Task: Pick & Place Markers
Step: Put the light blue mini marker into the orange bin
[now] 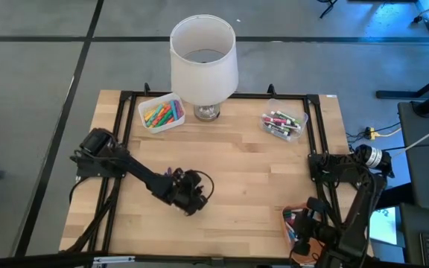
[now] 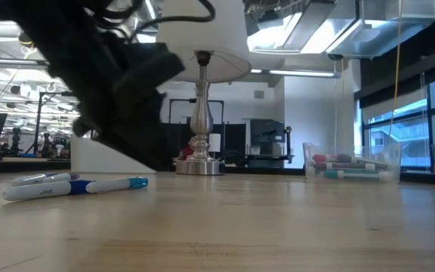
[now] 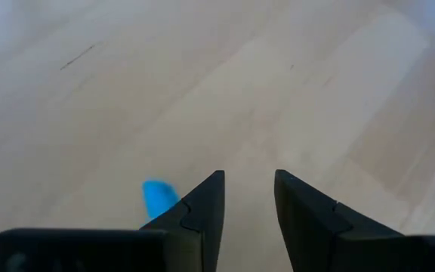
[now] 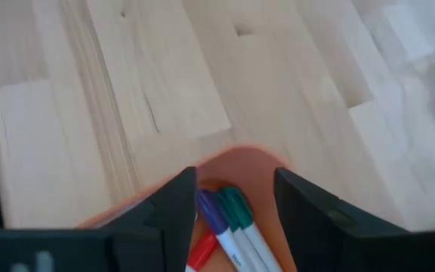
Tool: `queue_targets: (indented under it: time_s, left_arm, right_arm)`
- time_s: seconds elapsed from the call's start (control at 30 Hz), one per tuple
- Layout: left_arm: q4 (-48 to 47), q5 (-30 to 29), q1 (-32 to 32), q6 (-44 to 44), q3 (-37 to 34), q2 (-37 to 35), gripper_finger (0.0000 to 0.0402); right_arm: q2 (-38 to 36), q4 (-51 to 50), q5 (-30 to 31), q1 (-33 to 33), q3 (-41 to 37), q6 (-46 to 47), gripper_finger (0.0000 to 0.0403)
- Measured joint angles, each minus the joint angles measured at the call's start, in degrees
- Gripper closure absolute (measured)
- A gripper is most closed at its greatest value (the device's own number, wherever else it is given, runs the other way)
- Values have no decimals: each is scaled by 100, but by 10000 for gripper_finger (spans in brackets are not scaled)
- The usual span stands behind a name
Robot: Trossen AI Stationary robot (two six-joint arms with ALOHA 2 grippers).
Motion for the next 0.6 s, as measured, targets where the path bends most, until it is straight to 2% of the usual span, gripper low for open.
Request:
queue_targets:
  time_s: [0.33,0.6]
  left_arm:
    - [-1079,-510,-204,-340,-2,10,290]
    - [-1114,-275,-191,-593,-2,89,288]
  right_arm:
    - [0,2,12,-198,-2,-79,226]
    - [0,53,27,-202,-2,-189,228]
